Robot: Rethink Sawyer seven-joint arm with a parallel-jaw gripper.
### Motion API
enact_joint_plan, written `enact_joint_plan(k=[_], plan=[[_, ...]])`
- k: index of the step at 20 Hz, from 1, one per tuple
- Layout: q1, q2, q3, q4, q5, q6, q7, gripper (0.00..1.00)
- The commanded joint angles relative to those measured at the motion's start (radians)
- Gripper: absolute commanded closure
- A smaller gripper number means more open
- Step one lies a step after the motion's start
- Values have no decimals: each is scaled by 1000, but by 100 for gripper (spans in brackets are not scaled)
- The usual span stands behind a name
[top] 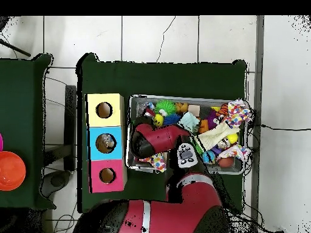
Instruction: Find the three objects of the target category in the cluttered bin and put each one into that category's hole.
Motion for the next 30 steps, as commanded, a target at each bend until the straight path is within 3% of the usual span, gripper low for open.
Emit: enact_joint_plan(k=[1,30], plan=[[10,137,14,-59,-3,2,163,0],[-124,119,149,-68,-88,89,65,0]])
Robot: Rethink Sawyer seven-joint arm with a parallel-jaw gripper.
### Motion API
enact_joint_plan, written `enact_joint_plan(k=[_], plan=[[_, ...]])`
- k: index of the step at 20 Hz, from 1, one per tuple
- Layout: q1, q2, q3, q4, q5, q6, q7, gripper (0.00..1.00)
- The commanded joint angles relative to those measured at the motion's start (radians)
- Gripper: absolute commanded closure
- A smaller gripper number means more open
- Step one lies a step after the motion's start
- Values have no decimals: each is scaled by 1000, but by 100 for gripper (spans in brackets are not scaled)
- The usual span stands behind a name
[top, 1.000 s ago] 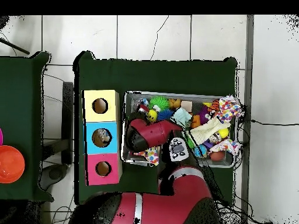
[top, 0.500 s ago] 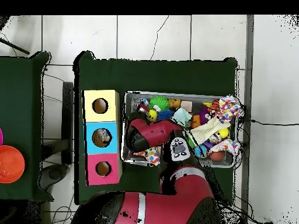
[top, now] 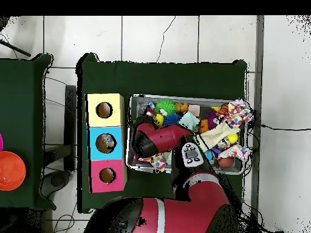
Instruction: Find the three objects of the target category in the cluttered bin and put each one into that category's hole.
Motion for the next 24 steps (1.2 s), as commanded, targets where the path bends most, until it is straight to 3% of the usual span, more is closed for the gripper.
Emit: enact_joint_plan(k=[1,2,3,4,12,14,19,24], plan=[[-82,118,104,-78,-74,96,58,0],[-91,119,111,-82,-78,103,51,0],[-47,58,92,-13,-69,87,82,0],[-46,51,93,-9,-70,90,82,0],[-76,45,110,-8,-83,112,62,0],[-22,24,84,4,-59,109,90,0],[-17,0,72,26,-54,121,96,0],[-24,23,73,19,-59,106,101,0]])
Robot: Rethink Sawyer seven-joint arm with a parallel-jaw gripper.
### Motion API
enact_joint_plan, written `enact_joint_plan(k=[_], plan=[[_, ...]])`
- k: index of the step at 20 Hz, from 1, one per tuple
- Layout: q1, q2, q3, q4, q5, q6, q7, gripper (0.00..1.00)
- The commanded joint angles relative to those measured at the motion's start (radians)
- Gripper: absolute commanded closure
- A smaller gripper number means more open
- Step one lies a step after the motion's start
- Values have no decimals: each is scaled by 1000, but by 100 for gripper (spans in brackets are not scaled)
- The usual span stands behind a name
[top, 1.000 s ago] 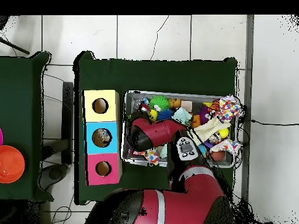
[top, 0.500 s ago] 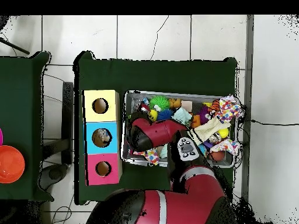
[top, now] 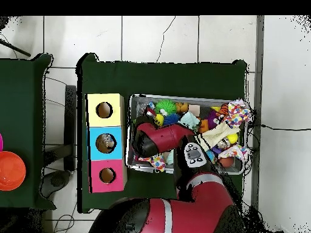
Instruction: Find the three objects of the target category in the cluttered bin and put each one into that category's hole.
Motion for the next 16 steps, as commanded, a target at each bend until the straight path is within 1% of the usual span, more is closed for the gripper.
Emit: enact_joint_plan(k=[1,6,7,12,14,16], plan=[[2,34,46,9,-35,93,105,0],[21,35,35,9,-24,85,121,0],[30,23,36,9,-15,98,122,0],[27,31,29,7,-20,91,121,0],[7,35,51,17,-7,111,126,0],[1,38,57,16,-15,110,118,0]])
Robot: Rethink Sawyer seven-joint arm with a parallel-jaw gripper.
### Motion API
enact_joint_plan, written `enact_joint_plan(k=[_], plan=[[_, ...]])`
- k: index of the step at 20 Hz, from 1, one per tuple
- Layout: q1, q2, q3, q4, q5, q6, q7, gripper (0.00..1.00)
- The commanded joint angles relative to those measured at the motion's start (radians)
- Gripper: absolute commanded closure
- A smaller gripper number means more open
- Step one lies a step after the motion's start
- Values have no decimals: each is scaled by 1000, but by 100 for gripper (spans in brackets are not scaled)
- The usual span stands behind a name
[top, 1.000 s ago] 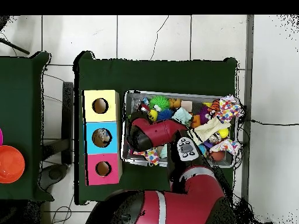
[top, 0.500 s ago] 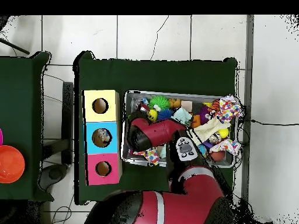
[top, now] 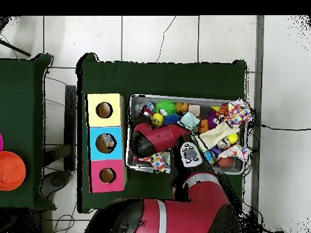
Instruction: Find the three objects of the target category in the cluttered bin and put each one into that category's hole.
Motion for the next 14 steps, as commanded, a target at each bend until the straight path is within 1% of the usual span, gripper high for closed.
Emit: enact_joint_plan(k=[1,2,3,7,14], plan=[[-8,38,48,14,-8,118,121,0],[1,36,39,12,0,126,125,0],[10,35,31,10,7,135,128,100],[12,36,27,13,8,133,133,100],[-3,37,44,22,3,126,131,100]])
